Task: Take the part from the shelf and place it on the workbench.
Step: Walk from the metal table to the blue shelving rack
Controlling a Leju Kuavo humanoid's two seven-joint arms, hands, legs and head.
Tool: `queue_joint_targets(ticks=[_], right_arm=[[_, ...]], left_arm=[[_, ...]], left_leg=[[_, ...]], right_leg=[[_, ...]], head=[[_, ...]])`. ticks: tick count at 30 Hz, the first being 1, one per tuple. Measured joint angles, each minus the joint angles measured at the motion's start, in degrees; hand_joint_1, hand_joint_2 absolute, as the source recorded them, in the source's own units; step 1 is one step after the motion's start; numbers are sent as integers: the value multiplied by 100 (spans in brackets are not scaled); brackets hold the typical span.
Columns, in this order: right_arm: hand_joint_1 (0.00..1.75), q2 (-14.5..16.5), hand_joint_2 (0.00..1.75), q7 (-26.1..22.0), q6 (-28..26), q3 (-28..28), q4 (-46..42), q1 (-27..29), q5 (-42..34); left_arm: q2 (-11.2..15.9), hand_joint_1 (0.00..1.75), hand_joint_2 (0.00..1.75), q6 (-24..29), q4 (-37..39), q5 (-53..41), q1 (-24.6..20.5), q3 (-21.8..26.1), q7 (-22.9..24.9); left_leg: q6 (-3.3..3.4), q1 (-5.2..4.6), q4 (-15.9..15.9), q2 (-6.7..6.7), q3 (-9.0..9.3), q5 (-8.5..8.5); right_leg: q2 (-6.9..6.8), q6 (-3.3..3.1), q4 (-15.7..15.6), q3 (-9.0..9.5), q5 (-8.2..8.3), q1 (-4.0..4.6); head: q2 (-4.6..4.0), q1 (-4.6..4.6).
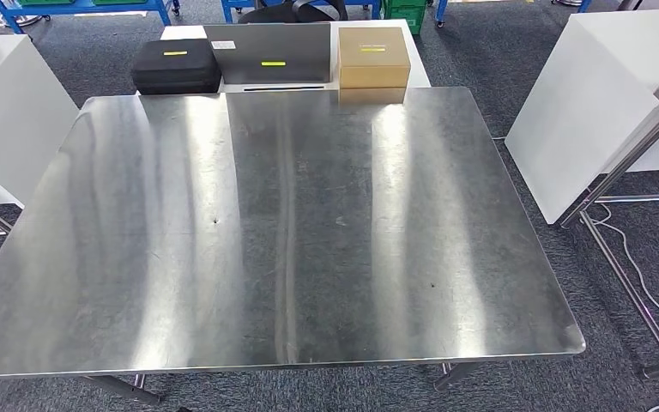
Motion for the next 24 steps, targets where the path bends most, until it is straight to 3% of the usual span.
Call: queue_joint_targets(ticks=[24], right_arm=[[0,-15,175,-24,-86,-2,0,63,-39]], left_arm=[[22,0,0,-166,-21,40,-4,-284,51]], left_leg=[[0,0,0,0,-1,0]], right_leg=[[0,0,0,-3,0,0]], head=[[0,0]])
